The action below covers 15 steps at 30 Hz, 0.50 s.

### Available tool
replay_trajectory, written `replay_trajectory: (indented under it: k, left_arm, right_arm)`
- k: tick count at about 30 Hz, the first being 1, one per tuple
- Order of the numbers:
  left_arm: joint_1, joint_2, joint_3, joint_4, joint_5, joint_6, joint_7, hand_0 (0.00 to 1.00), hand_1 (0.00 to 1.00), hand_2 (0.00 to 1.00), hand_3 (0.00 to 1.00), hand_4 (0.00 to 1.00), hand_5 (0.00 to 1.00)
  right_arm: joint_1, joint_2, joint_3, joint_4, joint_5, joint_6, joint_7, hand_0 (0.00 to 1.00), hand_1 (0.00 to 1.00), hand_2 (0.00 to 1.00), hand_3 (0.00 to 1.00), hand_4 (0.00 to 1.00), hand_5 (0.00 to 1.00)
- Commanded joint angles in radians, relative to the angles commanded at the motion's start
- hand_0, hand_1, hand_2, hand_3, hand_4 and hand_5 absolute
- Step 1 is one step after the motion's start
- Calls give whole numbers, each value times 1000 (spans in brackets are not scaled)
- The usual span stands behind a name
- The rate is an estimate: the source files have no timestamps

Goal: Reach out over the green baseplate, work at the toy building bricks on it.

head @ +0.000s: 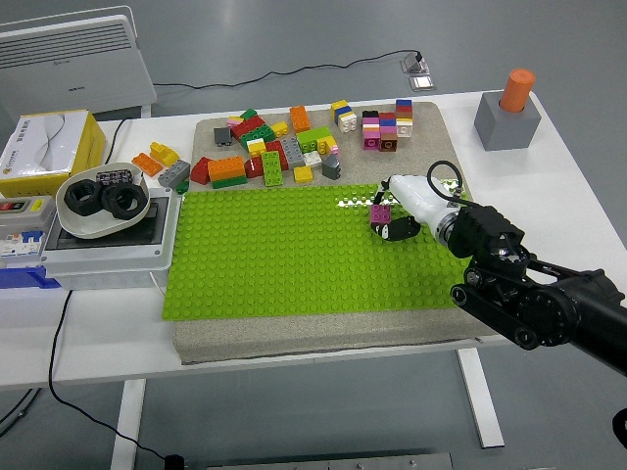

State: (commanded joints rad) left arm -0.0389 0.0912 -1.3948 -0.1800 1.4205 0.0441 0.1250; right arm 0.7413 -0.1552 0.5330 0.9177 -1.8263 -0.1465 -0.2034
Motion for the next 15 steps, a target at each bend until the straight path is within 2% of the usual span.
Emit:
replay_trajectory:
  k: [6, 15]
  left_arm:
    - [1, 0, -1, 0, -2, 0, -1, 768, 720, 676, 770, 825, 773]
    - [0, 0, -2, 0, -1, 0, -1, 767, 719, 676, 770, 830, 767]
  right_arm:
    - [-13, -17, -18, 68, 10, 21, -10, 724, 804, 820, 491, 682, 272]
    - [1, 1, -44, 73, 0, 50, 4, 734, 803, 823, 490, 674, 271]
